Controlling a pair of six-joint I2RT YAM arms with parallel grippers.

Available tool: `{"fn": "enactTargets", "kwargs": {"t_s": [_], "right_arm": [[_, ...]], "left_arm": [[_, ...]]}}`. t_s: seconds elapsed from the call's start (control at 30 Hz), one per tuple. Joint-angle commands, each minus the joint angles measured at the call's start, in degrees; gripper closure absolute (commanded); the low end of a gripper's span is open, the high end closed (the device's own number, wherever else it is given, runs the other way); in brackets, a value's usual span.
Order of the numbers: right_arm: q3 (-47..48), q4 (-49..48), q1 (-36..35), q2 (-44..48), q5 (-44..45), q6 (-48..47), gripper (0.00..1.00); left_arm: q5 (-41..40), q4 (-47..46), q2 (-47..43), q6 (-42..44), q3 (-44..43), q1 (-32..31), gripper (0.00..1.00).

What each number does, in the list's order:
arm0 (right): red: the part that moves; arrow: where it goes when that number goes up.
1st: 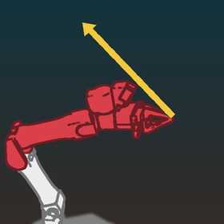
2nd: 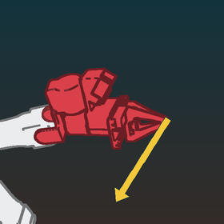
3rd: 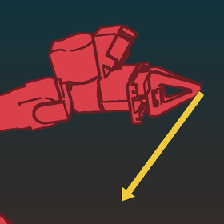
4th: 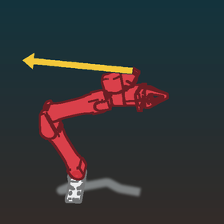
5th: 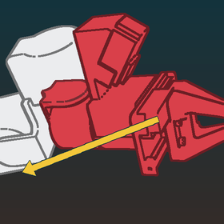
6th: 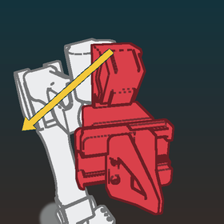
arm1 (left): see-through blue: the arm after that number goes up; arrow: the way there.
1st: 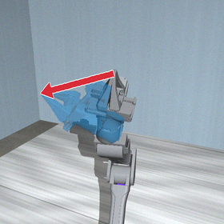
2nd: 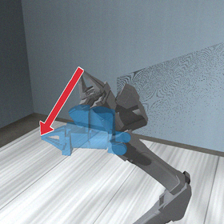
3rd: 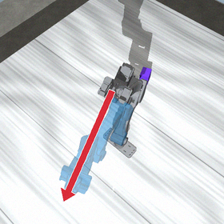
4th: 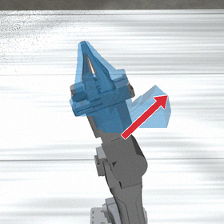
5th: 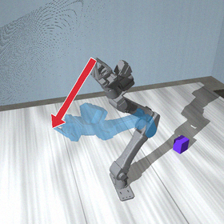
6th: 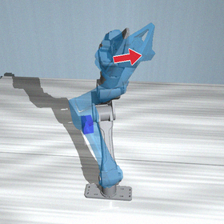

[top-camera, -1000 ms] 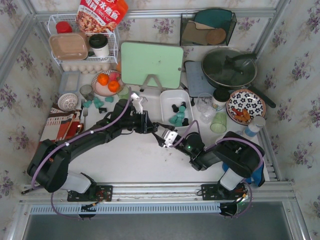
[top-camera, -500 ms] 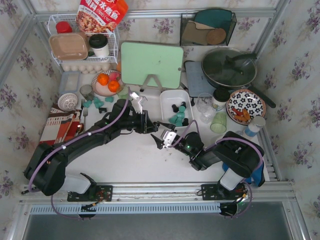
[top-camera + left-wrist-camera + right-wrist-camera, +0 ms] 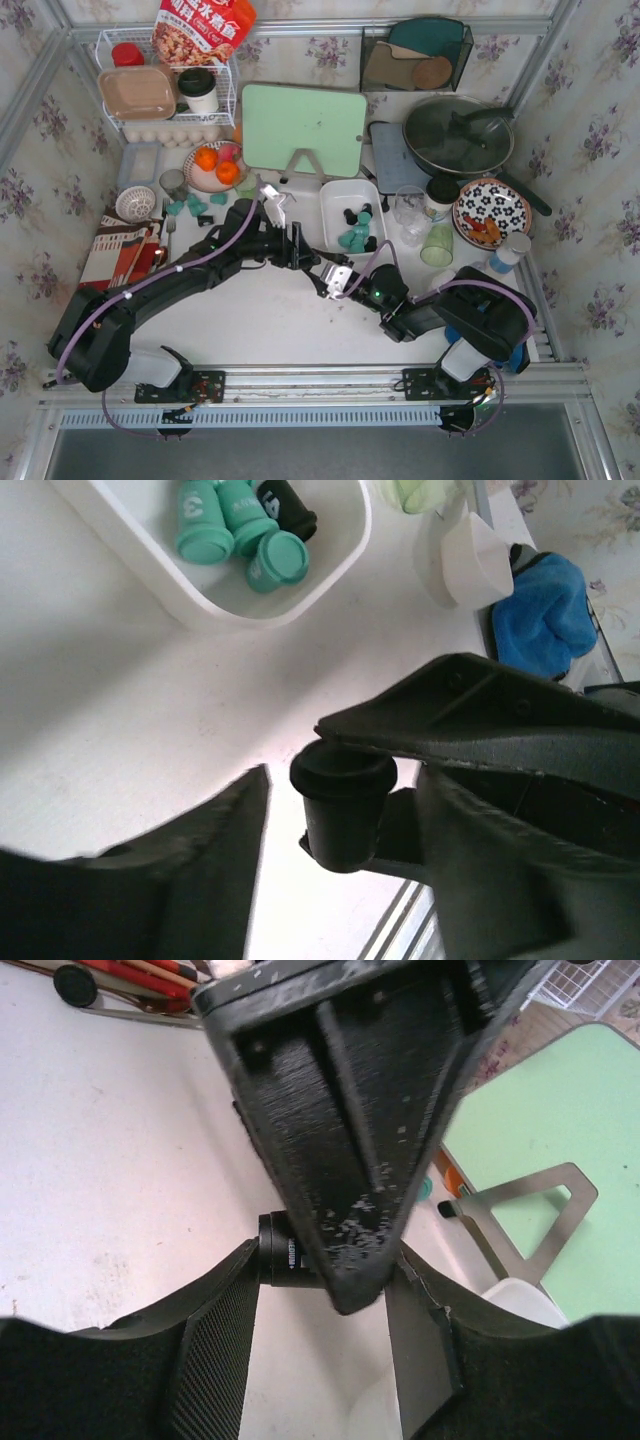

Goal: Mix the coffee capsules in the storage basket

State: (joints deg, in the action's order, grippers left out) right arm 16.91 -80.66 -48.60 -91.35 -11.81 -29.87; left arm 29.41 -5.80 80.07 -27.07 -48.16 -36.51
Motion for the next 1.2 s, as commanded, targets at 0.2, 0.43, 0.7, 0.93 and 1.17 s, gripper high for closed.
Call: {"fn": "enactTargets", "kwargs": {"t_s": [0.2,0.43,0.7,0.93,1.17], "right_arm": [[0.4,2.2,1.3,0.7,7.8,-0.2,0.73],[7.3,15.7,4.2,2.0,20.2,9.5,0.62],[11.4,28.4,9.5,0.8,25.2,22.4,0.51],[14.0,36.4,11.5,1.9,22.1,25.4,0.23],[14.3,38.2,11.5,2.9,19.5,24.9,0.17]], "left_arm": [[-19.9,5.2,-8.6,4.2,1.1,0.7,0.16],[-34.7,12.5,-6.5,12.8,-1.9,4.1,0.13],[-35.7,15.0,9.2,18.3,-11.8,8.7,0.15],[-30.8,17.2,24.2,21.4,-24.8,11.3,0.21],[-29.7,27.2,35.2,23.8,-38.8,14.0,0.26]]}}
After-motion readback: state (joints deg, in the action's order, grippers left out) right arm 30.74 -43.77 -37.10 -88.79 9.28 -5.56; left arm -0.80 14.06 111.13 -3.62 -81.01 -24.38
